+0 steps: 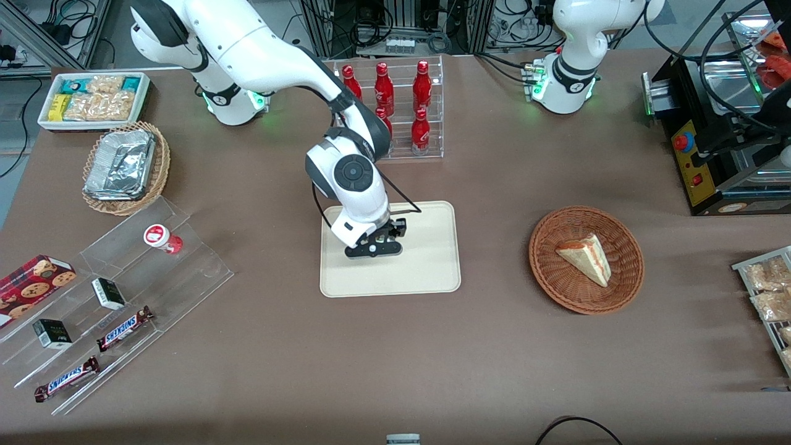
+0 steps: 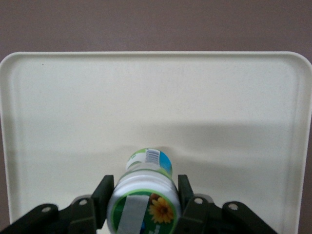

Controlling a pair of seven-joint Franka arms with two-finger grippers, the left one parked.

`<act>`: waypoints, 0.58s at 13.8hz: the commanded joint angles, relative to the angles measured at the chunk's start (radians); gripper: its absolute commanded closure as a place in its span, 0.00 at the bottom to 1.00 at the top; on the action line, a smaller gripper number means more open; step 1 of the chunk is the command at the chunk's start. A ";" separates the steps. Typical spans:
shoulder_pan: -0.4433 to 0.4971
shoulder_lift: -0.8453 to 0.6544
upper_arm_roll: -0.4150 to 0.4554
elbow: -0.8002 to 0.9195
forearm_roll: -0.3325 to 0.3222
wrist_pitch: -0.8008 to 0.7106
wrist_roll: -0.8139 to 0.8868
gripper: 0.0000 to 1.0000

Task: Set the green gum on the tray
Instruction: 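Lower the green gum bottle onto the tray and open the right gripper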

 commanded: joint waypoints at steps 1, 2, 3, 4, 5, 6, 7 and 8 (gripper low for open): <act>0.026 0.052 -0.013 0.053 0.000 0.028 0.037 1.00; 0.027 0.059 -0.013 0.051 -0.001 0.041 0.037 1.00; 0.030 0.064 -0.014 0.051 -0.003 0.047 0.037 1.00; 0.031 0.068 -0.016 0.053 -0.003 0.048 0.037 1.00; 0.031 0.070 -0.017 0.053 -0.006 0.050 0.037 1.00; 0.031 0.072 -0.019 0.053 -0.015 0.050 0.037 1.00; 0.031 0.073 -0.019 0.053 -0.043 0.050 0.037 1.00; 0.031 0.076 -0.019 0.053 -0.052 0.050 0.037 0.87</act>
